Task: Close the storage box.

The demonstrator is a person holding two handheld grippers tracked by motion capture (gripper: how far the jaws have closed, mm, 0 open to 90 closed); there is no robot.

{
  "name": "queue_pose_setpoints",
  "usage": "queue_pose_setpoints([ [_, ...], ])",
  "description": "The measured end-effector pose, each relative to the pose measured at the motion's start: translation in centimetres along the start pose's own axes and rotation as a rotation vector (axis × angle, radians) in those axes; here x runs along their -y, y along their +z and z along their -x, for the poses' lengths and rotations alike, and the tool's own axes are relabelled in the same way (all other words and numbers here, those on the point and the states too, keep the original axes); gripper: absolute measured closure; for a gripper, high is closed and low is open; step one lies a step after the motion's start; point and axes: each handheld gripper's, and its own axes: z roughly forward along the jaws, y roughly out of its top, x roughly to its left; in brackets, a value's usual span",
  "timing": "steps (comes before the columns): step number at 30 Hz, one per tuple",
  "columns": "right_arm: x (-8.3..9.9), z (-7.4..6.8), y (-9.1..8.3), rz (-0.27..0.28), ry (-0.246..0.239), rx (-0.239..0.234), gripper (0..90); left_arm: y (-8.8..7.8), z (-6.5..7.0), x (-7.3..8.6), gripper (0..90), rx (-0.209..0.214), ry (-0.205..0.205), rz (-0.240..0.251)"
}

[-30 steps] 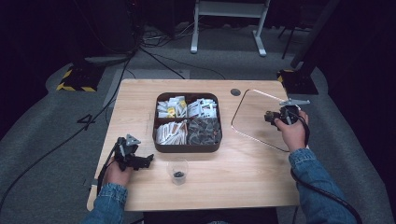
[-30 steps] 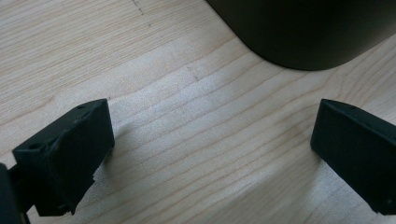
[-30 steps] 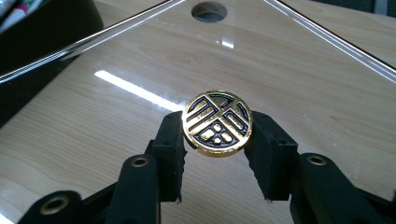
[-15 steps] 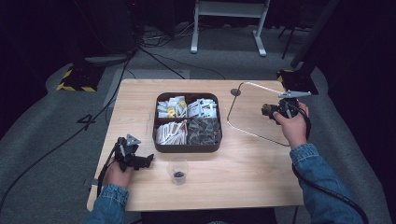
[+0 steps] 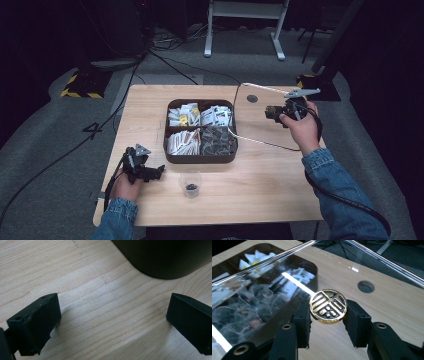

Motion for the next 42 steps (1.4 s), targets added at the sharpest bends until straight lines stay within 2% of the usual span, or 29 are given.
queue_pose_setpoints([
  [7, -1.9, -1.9, 0.8, 0.013, -0.027, -0.052, 58.8, 0.0, 0.0, 0.0, 0.0, 0.000, 0.000, 0.000],
  [14, -3.4, -4.0, 1.8, 0.016, -0.065, -0.090, 58.8, 0.0, 0.0, 0.0, 0.0, 0.001, -0.001, 0.000],
  [22, -4.8, -6.3, 3.2, 0.014, -0.087, -0.133, 58.8, 0.0, 0.0, 0.0, 0.0, 0.000, -0.003, 0.002],
  [42, -6.3, -10.0, 7.1, -0.014, -0.139, -0.210, 58.8, 0.0, 0.0, 0.0, 0.0, -0.003, 0.000, 0.002],
])
